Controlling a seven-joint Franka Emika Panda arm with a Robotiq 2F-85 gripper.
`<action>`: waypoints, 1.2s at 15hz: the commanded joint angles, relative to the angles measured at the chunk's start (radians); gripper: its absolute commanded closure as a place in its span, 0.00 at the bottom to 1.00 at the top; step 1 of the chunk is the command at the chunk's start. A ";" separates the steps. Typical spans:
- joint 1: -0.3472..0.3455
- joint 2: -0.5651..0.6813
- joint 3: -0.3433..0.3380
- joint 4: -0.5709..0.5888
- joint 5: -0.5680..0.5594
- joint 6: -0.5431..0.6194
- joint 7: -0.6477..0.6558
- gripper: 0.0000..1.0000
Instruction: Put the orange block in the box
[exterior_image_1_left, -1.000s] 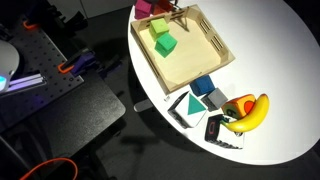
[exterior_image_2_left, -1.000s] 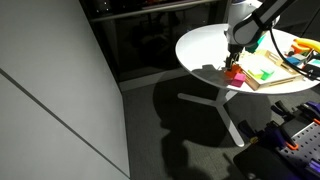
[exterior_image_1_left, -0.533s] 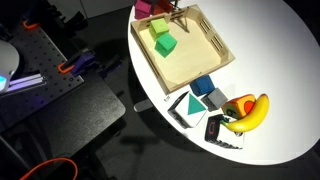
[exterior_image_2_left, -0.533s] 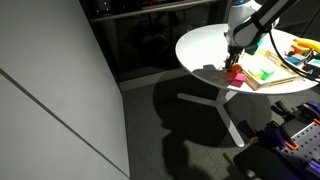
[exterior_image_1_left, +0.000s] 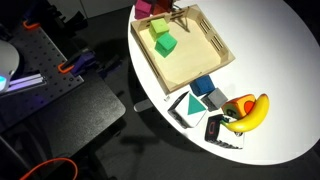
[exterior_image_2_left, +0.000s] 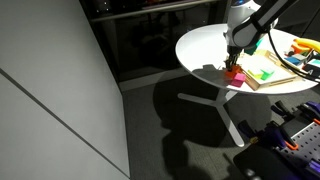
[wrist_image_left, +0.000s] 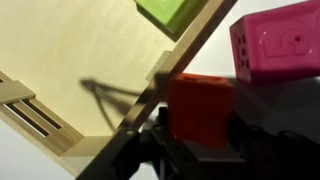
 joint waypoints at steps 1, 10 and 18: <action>-0.001 -0.025 0.004 0.009 0.005 -0.021 -0.001 0.71; -0.012 -0.156 0.010 -0.023 0.019 -0.025 -0.007 0.74; -0.051 -0.296 -0.032 -0.134 0.004 -0.112 0.025 0.74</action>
